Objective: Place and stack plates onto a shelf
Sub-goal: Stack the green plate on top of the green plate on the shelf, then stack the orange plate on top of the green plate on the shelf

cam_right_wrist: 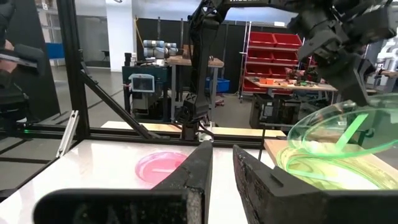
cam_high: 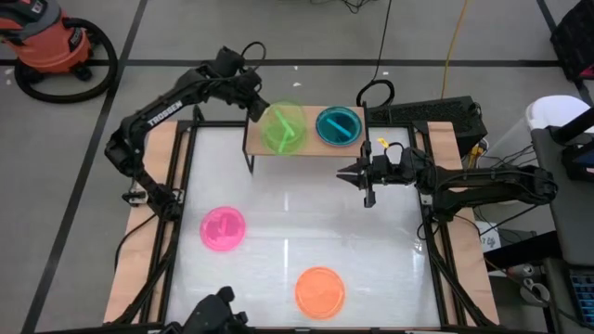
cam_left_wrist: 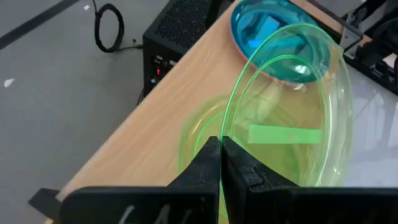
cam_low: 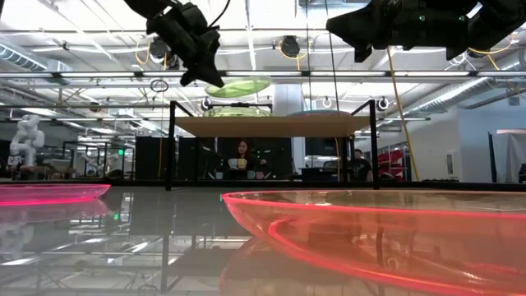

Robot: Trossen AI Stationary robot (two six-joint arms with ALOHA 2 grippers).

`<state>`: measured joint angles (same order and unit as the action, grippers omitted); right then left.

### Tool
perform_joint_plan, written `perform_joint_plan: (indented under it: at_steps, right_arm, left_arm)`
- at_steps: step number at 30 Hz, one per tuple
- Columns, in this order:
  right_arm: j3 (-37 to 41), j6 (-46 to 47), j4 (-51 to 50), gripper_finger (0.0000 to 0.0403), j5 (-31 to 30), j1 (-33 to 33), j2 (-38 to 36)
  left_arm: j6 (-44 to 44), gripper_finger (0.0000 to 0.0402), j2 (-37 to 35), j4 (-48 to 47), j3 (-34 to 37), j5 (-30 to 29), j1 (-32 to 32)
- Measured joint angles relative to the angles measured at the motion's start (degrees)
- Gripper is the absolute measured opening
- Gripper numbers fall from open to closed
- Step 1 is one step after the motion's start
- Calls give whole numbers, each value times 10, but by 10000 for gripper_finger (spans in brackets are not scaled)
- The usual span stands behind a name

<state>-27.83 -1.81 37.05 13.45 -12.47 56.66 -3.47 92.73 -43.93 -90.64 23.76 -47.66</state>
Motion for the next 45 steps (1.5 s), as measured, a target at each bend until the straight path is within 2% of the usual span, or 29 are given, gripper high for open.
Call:
perform_joint_plan:
  at_steps: [9,20,24,32,36,45]
  right_arm:
    - [0,-3,3,47,-1,0,0]
    - [0,-4,3,47,-1,0,0]
    - [0,-4,-2,47,-1,0,0]
    - [0,-4,-4,47,-1,0,0]
    - [0,-4,-4,47,-1,0,0]
    - [0,-5,-41,49,0,0,0]
  left_arm:
    - [10,1,3,21,25,8,0]
    - [15,2,56,21,25,17,7]
    - [13,20,56,21,25,11,-1]
    - [10,80,56,21,25,-3,-3]
    - [8,93,56,20,22,-8,-4]
    - [-42,94,-34,44,14,2,7]
